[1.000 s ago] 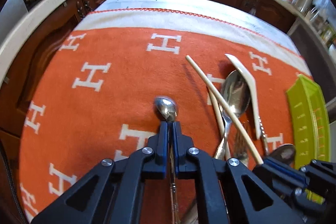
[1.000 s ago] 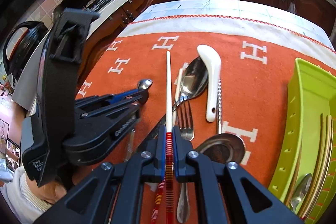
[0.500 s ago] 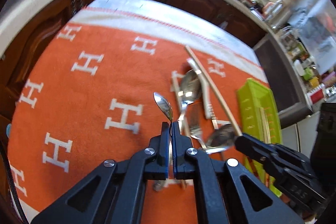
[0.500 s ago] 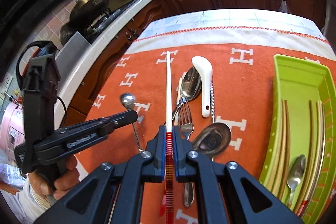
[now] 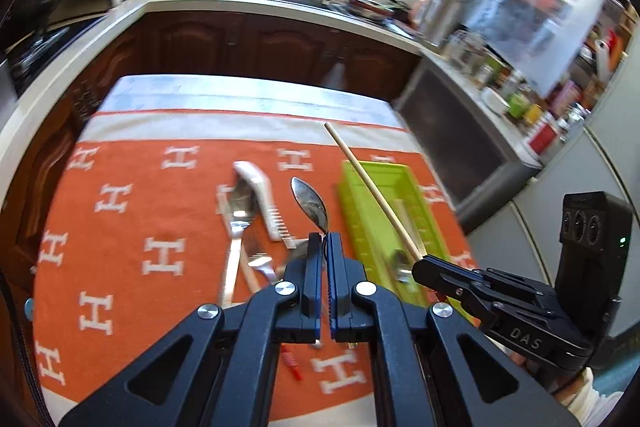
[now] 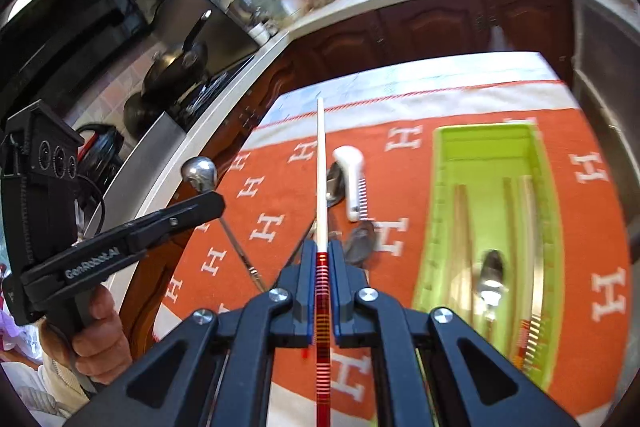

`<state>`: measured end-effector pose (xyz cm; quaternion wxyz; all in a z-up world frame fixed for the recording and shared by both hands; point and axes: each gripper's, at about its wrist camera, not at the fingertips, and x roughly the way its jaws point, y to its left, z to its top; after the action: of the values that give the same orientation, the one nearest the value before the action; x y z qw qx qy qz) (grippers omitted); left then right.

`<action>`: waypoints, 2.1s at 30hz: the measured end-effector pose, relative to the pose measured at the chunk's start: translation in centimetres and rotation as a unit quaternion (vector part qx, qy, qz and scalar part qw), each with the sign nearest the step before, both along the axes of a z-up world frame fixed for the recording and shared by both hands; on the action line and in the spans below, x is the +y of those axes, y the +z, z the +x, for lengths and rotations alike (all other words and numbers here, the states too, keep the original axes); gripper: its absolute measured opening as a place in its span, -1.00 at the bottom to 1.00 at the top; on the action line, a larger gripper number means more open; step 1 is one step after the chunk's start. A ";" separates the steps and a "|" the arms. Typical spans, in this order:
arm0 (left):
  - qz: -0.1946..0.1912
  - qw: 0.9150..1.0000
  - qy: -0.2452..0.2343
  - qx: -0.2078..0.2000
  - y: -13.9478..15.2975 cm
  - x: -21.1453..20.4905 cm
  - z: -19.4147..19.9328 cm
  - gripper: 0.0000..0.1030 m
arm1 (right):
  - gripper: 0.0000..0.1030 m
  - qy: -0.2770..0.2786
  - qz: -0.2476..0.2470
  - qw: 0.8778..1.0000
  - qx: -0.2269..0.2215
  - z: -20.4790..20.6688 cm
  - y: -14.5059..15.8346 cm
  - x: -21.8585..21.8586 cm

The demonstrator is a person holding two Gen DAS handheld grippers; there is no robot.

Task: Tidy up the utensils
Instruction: 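Carry chopstick and spoon into the green tray and open both tools, then withdraw both open tools from the tray back over the pile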

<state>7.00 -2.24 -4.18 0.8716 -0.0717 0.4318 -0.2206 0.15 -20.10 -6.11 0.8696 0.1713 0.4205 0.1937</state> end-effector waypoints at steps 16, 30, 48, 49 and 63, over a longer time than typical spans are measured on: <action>0.070 0.980 -0.142 0.120 -7.3 -14.6 2.7 -0.99 | -0.89 -0.122 -0.037 0.990 0.063 -1.5 -5.0 -8.5; 0.105 0.989 -0.079 0.068 -5.4 -11.5 0.9 -0.45 | -0.85 -0.104 -0.060 0.988 0.100 -0.5 -6.0 -7.2; 0.160 0.983 0.068 0.055 -5.8 -0.9 0.1 -0.06 | -0.85 -0.063 -0.071 0.992 0.086 -0.4 -4.4 -2.1; 0.163 0.982 0.074 0.052 -5.8 -0.6 0.0 -0.03 | -0.85 -0.060 -0.073 0.992 0.085 -0.4 -4.3 -1.7; 0.174 0.977 0.121 0.040 -6.2 2.7 0.0 0.18 | -0.85 -0.023 -0.096 0.992 0.079 0.2 -3.9 2.3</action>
<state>7.02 0.48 -10.41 0.8732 0.0204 0.4859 -0.0320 0.39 -17.76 -10.01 0.8504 0.1114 0.5004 0.1186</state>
